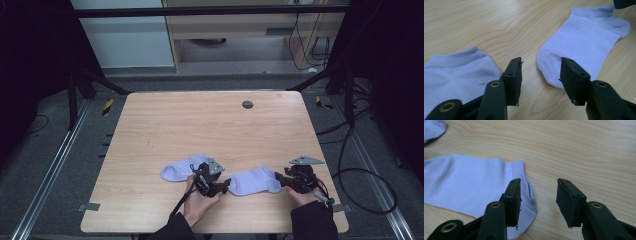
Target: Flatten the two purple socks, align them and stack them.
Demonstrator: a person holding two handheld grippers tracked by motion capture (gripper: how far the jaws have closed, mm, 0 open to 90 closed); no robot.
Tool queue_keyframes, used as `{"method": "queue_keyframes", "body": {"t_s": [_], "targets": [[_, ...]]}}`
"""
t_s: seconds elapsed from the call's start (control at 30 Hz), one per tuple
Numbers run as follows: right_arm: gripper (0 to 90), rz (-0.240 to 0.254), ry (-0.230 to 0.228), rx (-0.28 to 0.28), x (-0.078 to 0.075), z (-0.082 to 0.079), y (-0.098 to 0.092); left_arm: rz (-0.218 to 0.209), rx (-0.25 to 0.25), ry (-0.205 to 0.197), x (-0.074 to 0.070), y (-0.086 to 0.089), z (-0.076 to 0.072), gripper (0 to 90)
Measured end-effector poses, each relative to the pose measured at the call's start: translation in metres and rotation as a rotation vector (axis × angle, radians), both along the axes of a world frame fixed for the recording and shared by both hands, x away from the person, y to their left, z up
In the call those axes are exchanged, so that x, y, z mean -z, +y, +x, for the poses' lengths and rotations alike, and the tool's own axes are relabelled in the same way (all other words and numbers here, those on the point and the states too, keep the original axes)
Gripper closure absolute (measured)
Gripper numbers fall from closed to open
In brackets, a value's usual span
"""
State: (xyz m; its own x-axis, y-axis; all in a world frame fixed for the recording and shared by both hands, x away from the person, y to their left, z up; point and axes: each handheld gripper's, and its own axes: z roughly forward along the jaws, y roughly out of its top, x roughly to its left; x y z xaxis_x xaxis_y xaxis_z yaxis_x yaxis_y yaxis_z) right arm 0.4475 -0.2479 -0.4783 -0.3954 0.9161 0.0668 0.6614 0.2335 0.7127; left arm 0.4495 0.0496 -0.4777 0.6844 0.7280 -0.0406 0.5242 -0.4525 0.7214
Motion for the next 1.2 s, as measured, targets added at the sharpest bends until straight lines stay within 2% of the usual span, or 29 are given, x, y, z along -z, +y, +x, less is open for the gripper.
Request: {"method": "queue_keyframes", "body": {"t_s": [0.17,0.27,0.33,0.47,0.53,0.67,0.7,0.73,0.83,0.97,1.2], "targets": [[58.0,0.001,0.016,-0.021,0.003,-0.001,0.003,0.033,-0.007,0.021,0.009,-0.009,0.002,55.4],[60.7,-0.006,0.033,-0.028,0.006,0.0,0.004,0.044,-0.012,0.032,0.013,-0.012,0.004,60.5],[62.2,-0.009,0.05,-0.032,0.008,0.001,0.005,0.048,-0.017,0.046,0.015,-0.013,0.004,62.9],[65.8,-0.03,0.072,-0.04,0.012,0.002,0.008,0.051,-0.032,0.046,0.015,-0.014,0.004,67.4],[68.6,-0.043,0.081,-0.044,0.013,0.003,0.009,0.051,-0.038,0.047,0.015,-0.013,0.004,70.1],[74.0,-0.037,0.09,-0.044,0.013,0.003,0.011,0.054,-0.053,0.047,0.015,-0.014,0.004,74.9],[81.2,-0.027,0.099,-0.045,0.013,0.003,0.012,0.053,-0.061,0.046,0.016,-0.014,0.004,77.9],[83.3,-0.03,0.1,-0.047,0.013,0.003,0.013,0.049,-0.065,0.051,0.016,-0.014,0.003,80.2],[86.1,-0.039,0.096,-0.052,0.011,0.003,0.017,0.028,-0.07,0.062,0.016,-0.014,0.003,86.0],[86.5,-0.003,0.064,-0.073,0.002,-0.001,0.018,0.009,-0.061,0.056,0.013,-0.007,0.002,87.9],[86.6,0.042,0.007,-0.121,-0.019,-0.01,0.033,-0.013,-0.04,0.042,-0.006,0.016,-0.005,88.6]]}}
